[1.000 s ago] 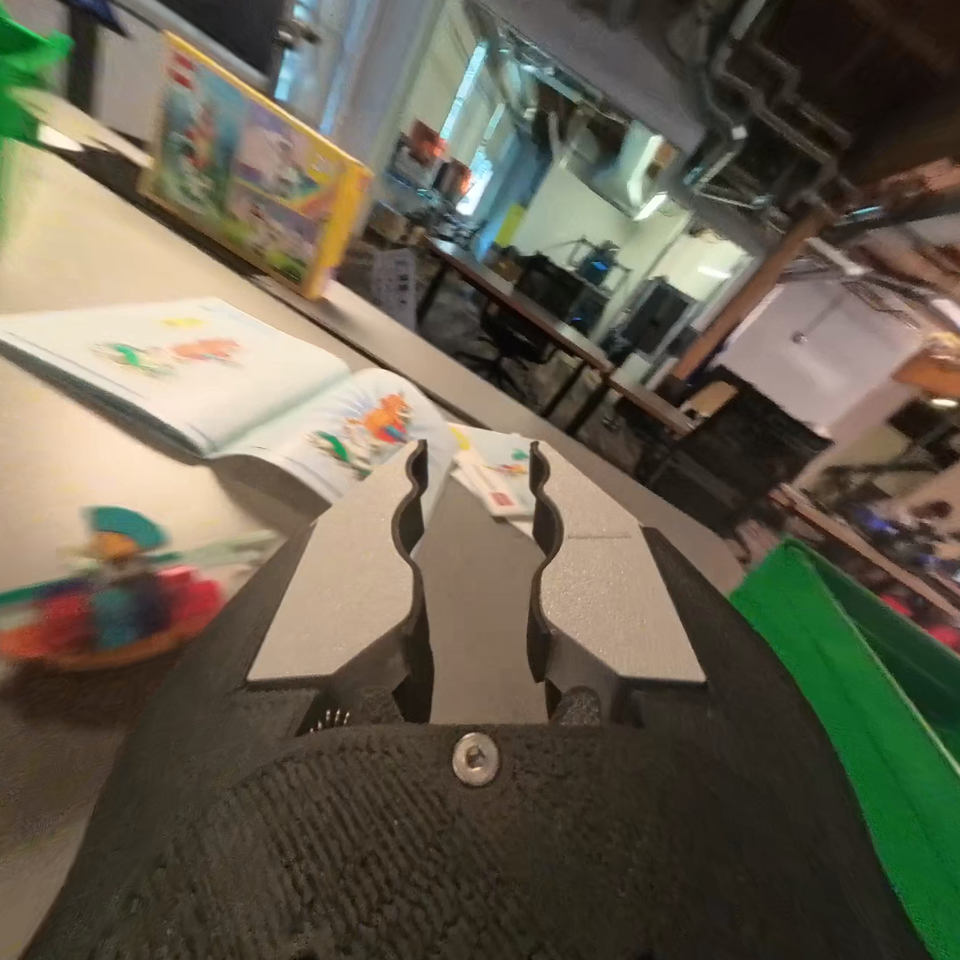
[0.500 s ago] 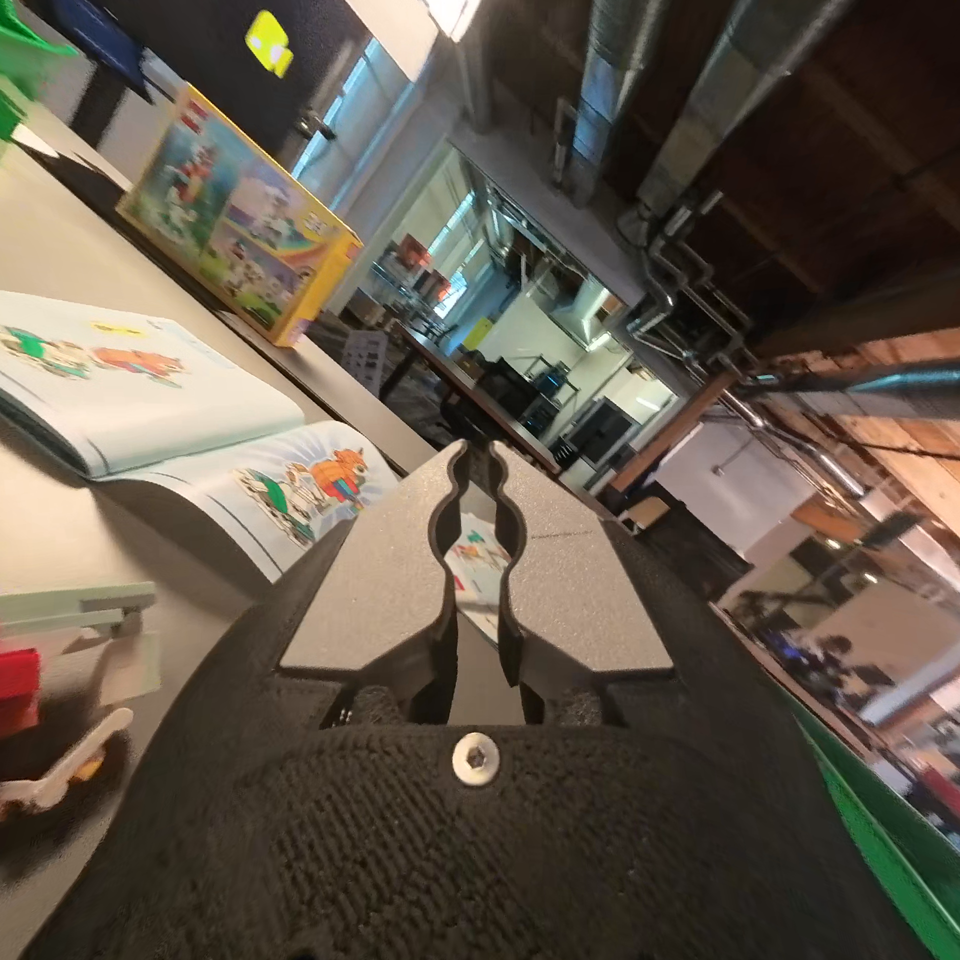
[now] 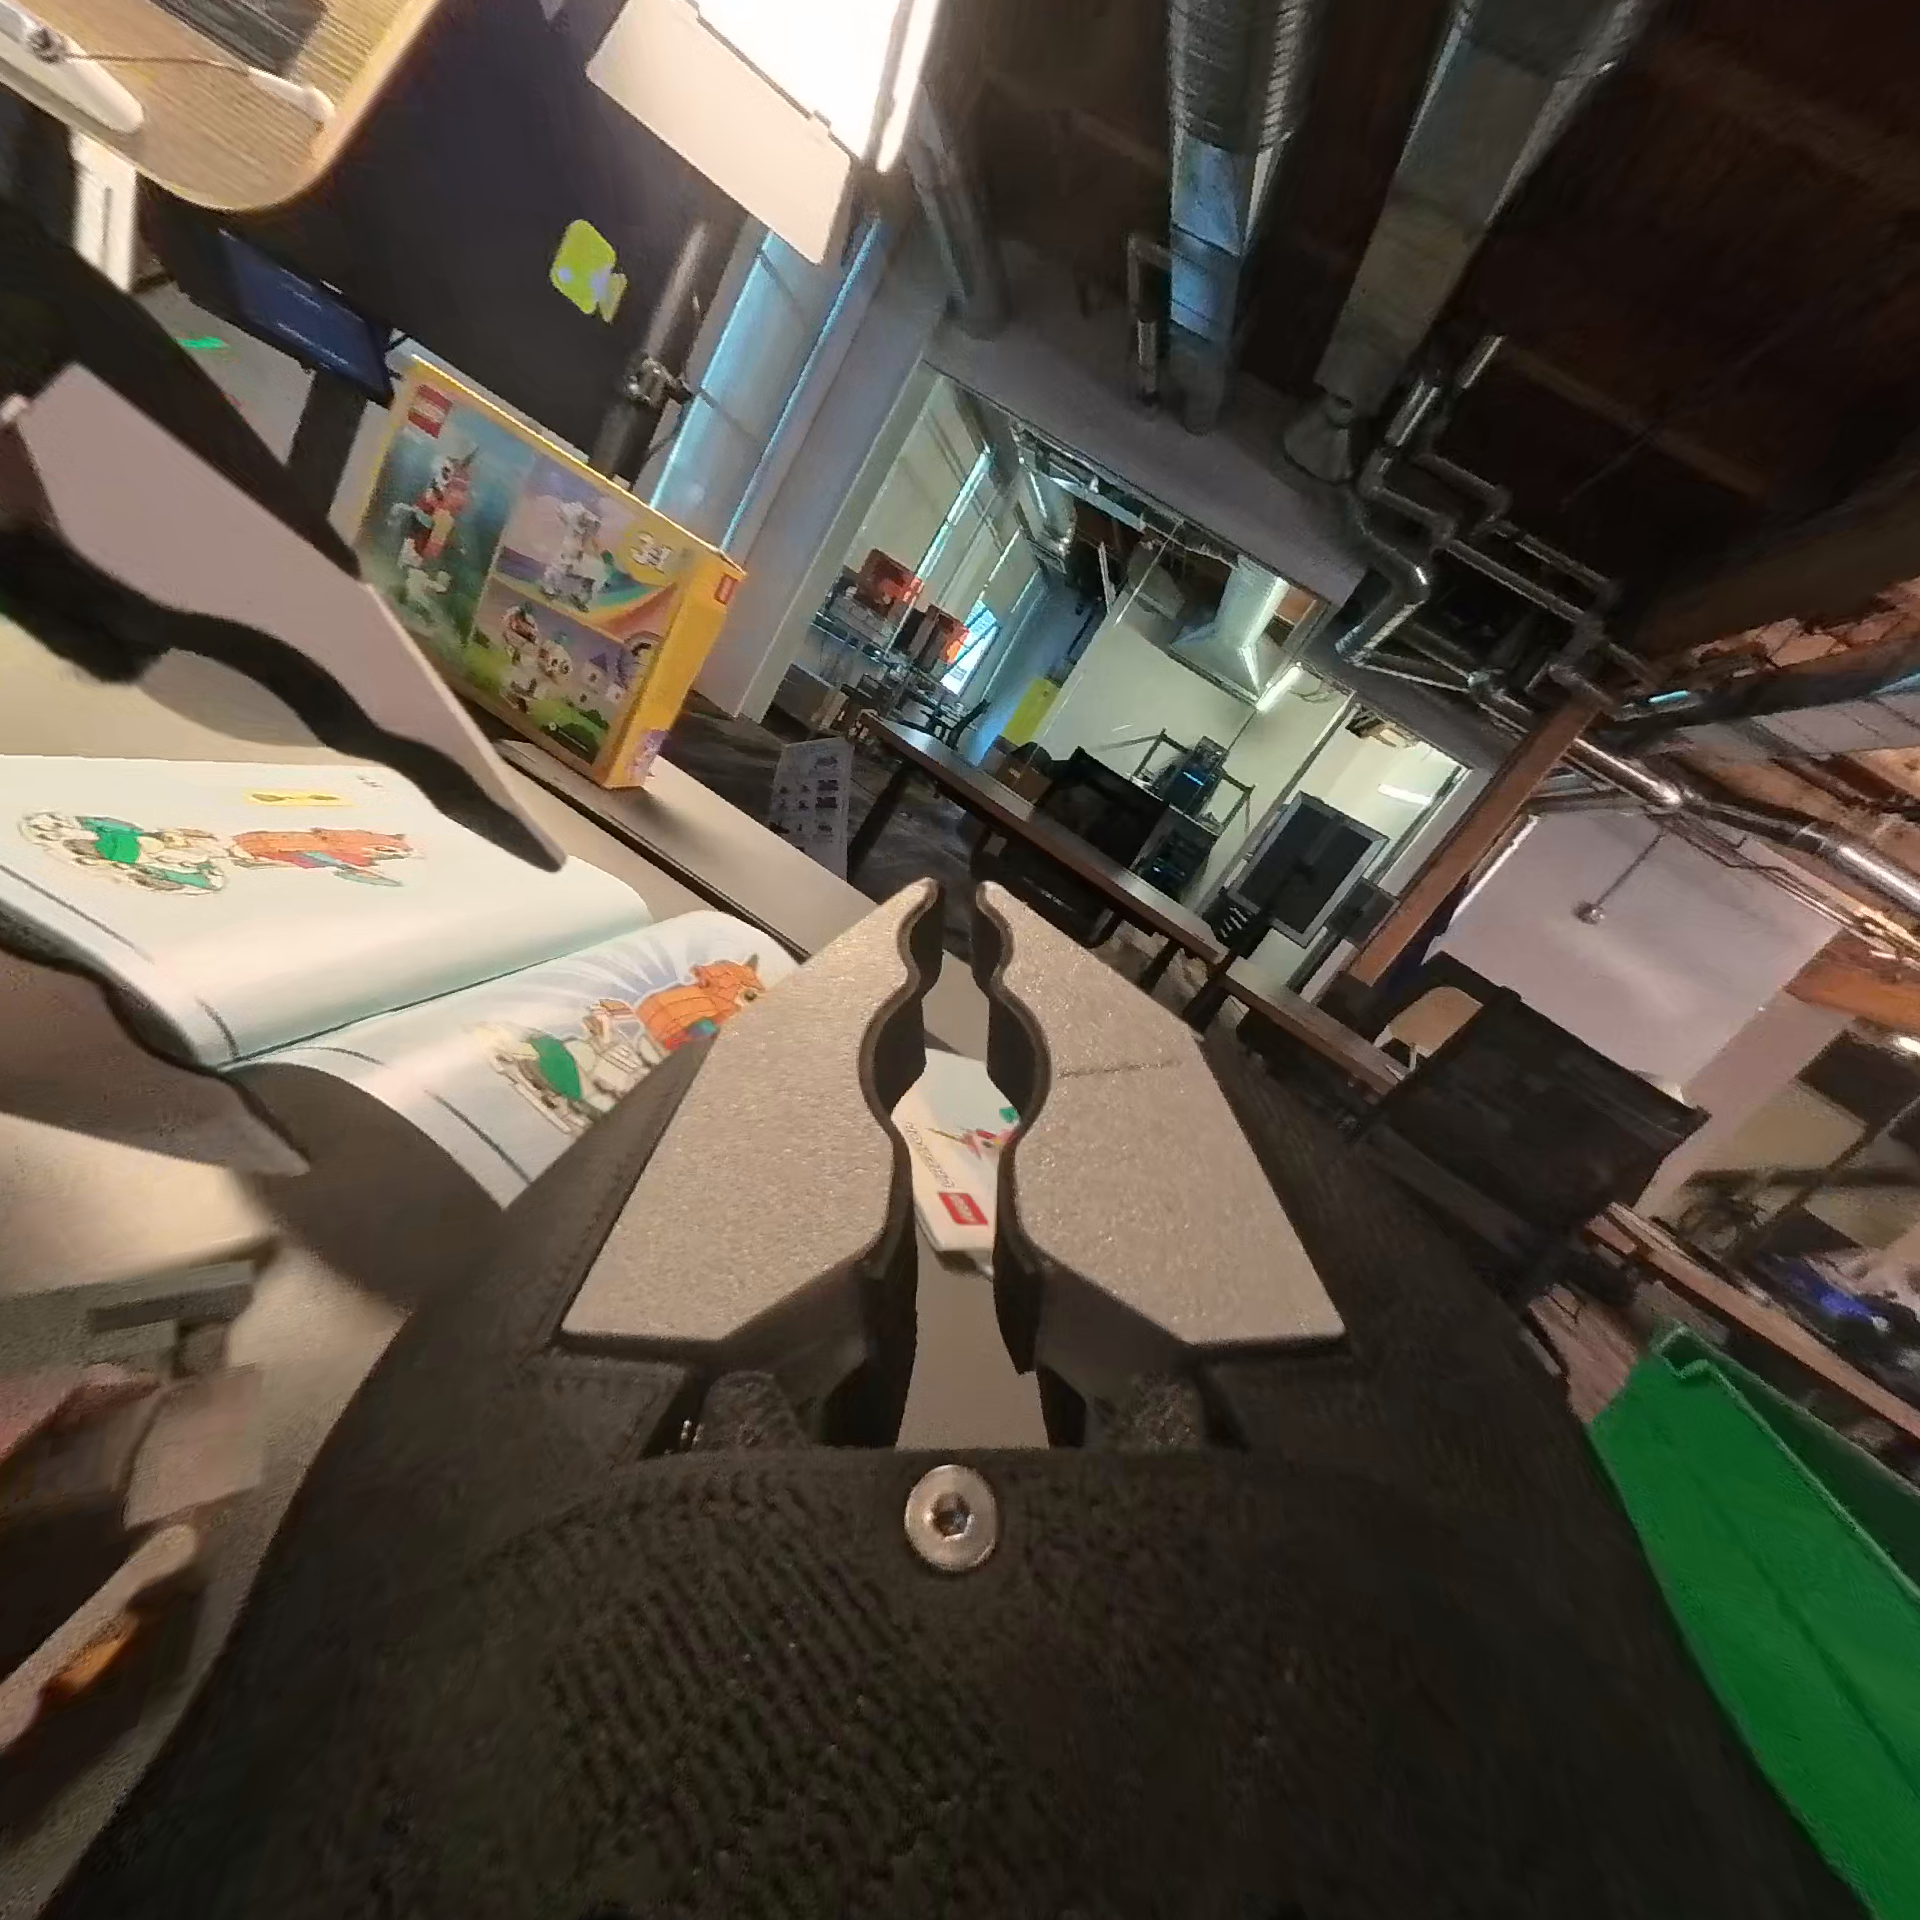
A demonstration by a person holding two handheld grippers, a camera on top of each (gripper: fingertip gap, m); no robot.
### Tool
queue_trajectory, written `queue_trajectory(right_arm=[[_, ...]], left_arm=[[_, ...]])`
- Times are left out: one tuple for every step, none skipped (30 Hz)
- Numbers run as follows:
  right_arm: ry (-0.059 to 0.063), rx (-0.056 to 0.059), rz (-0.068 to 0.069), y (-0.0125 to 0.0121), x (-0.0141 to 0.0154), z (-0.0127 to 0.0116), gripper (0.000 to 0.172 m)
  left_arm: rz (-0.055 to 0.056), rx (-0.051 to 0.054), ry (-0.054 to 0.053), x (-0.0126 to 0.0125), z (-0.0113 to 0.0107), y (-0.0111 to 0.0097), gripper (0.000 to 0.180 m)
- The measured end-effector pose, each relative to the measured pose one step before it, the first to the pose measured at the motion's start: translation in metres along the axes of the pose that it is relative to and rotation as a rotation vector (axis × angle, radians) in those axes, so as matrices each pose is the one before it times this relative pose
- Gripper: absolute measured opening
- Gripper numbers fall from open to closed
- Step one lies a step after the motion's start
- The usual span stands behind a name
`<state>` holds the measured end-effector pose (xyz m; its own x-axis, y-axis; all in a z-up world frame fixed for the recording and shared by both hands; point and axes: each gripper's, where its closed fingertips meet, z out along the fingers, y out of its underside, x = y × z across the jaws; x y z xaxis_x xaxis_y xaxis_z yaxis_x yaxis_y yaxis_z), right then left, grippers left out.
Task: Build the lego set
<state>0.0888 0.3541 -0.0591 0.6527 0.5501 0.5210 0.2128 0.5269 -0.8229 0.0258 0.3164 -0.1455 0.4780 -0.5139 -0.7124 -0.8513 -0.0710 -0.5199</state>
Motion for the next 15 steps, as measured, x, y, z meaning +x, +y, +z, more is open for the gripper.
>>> queue_trajectory(right_arm=[[0.0104,-0.0042,0.0123,0.0016,0.0034,0.00004,0.002],[0.0115,-0.0038,0.0164,0.00141,0.00355,-0.0005,0.002],[0.0119,-0.0028,0.017,0.0012,0.00365,-0.0006,0.002],[0.0098,-0.0034,0.0162,0.00108,0.00304,-0.00031,0.002],[0.0073,-0.0035,0.0152,0.00115,0.0024,-0.00006,0.002],[0.0011,-0.0031,0.0119,0.00096,0.00103,0.00022,0.002],[-0.0031,-0.0031,0.0064,0.00074,-0.00017,0.00044,0.002],[-0.0038,-0.0031,-0.0012,0.0005,-0.00087,0.00038,0.002],[-0.0051,-0.0023,-0.0078,0.00018,-0.00159,0.00024,0.003],[-0.0051,-0.0011,-0.0122,-0.00021,-0.00189,0.00024,0.002],[-0.0041,0.0011,-0.0148,-0.0006,-0.00193,0.00002,0.002],[-0.007,0.0015,-0.0131,-0.00071,-0.00228,0.00008,0.002],[-0.0111,-0.0022,-0.0092,-0.00006,-0.00286,0.0004,0.002],[-0.0211,-0.011,-0.0026,0.00137,-0.00414,0.00078,0.003],[-0.0527,-0.021,0.0054,0.00234,-0.00869,0.00151,0.002]], left_arm=[[0.0389,-0.0074,-0.0357,-0.00492,0.00385,0.00102,0.061],[0.0336,-0.0023,-0.0539,-0.00799,0.00227,0.0007,0.05],[0.0143,0.0013,-0.0723,-0.01135,0.00096,0.00076,0.027],[-0.001,-0.007,-0.0602,-0.01053,0.00112,0.00222,0.009],[-0.0169,-0.0163,-0.0267,-0.00648,0.00177,0.00394,0.002],[-0.0291,-0.0196,-0.0107,-0.00468,0.00227,0.00485,0.001],[-0.0338,-0.0166,-0.0069,-0.00463,0.00232,0.00488,0.001],[-0.0351,-0.0123,-0.0071,-0.00499,0.00225,0.00447,0.0],[-0.0347,-0.0107,-0.0069,-0.00502,0.0023,0.00437,0.0],[-0.0353,-0.0091,-0.0037,-0.00472,0.00236,0.00392,0.0],[-0.0392,-0.0057,0.0049,-0.00363,0.00236,0.00318,0.0],[-0.0403,-0.0069,0.0113,-0.00287,0.00214,0.0032,0.0],[-0.0365,-0.0142,0.0038,-0.00387,0.00198,0.00389,0.0],[-0.0274,-0.0184,0.0029,-0.00373,0.00212,0.00417,0.0],[-0.0168,-0.0189,0.0055,-0.00306,0.00233,0.00429,0.0]])
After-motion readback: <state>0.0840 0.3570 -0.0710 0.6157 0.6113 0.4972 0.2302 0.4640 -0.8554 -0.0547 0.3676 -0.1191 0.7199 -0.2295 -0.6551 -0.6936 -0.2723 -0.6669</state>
